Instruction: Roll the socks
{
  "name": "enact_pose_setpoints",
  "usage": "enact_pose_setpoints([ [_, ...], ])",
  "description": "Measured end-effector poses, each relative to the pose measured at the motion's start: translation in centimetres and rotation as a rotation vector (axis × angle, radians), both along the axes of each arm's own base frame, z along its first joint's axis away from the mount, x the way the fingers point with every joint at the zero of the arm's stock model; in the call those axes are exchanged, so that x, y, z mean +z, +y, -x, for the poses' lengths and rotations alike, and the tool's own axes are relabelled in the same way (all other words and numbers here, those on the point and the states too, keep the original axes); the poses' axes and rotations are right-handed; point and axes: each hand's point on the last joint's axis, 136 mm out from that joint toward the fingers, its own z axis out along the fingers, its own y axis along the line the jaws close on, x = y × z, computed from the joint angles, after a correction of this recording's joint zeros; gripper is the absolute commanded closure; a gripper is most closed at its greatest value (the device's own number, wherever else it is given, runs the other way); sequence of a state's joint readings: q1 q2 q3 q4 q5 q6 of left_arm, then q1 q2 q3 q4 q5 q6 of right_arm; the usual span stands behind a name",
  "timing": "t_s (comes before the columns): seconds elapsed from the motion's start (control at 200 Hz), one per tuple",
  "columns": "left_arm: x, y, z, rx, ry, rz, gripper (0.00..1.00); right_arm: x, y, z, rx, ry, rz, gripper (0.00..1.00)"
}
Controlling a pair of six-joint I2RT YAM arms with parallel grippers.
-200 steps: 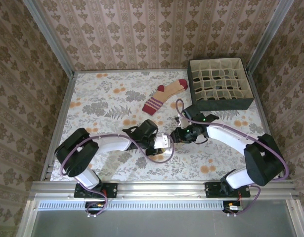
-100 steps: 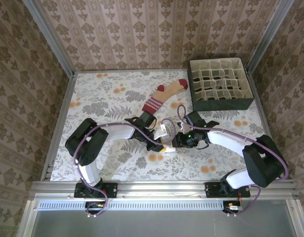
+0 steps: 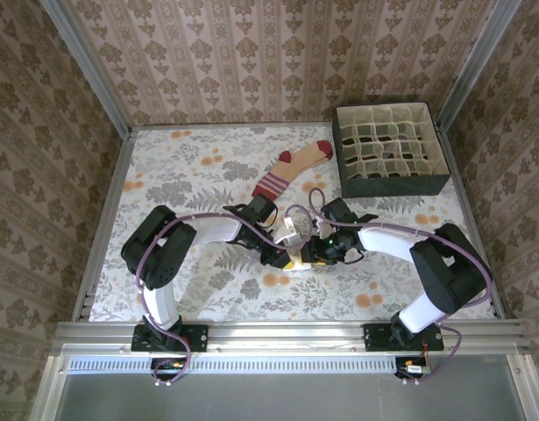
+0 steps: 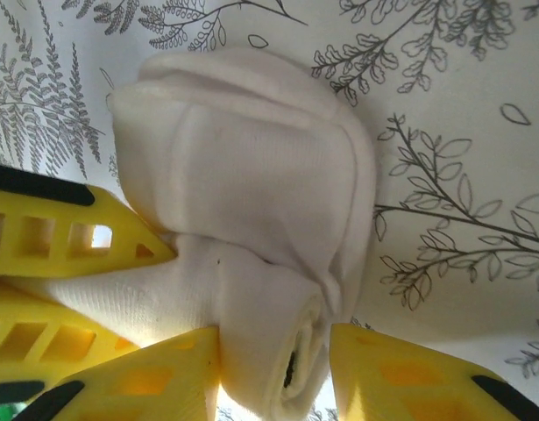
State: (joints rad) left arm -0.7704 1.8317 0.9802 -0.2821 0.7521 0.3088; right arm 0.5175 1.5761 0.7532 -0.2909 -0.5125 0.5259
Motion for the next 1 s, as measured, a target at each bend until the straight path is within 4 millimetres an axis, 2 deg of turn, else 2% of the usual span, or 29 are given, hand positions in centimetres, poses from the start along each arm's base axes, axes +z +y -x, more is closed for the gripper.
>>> enact_pose_setpoints([
  [0.12,-0.1,0.2,0.0,0.012,-0.012,0.005,0.81,0.1,0.7,-0.4,0.005,0.009,-0.011,0.93],
  [0.26,-0.1,0.9,0.1,0.017,-0.062,0.000,0.76,-0.1,1.2,-0.5,0.004,0.030,-0.019,1.00],
  [0.42,0.3,1.8,0.4,-0.012,-0.198,-0.009,0.71,-0.2,2.0,-0.5,0.021,0.053,-0.030,1.00],
  [0.6,1.9,2.9,0.6,-0.044,-0.392,0.007,0.55,-0.2,2.1,-0.4,0.025,0.060,-0.027,1.00],
  [0.83,5.7,3.4,0.8,-0.094,-0.673,0.077,0.51,-0.2,2.1,-0.4,0.027,0.068,-0.020,1.00],
  [1.0,6.7,2.8,2.3,-0.189,-0.903,0.081,0.48,-0.2,2.1,-0.4,0.027,0.078,-0.014,1.00],
])
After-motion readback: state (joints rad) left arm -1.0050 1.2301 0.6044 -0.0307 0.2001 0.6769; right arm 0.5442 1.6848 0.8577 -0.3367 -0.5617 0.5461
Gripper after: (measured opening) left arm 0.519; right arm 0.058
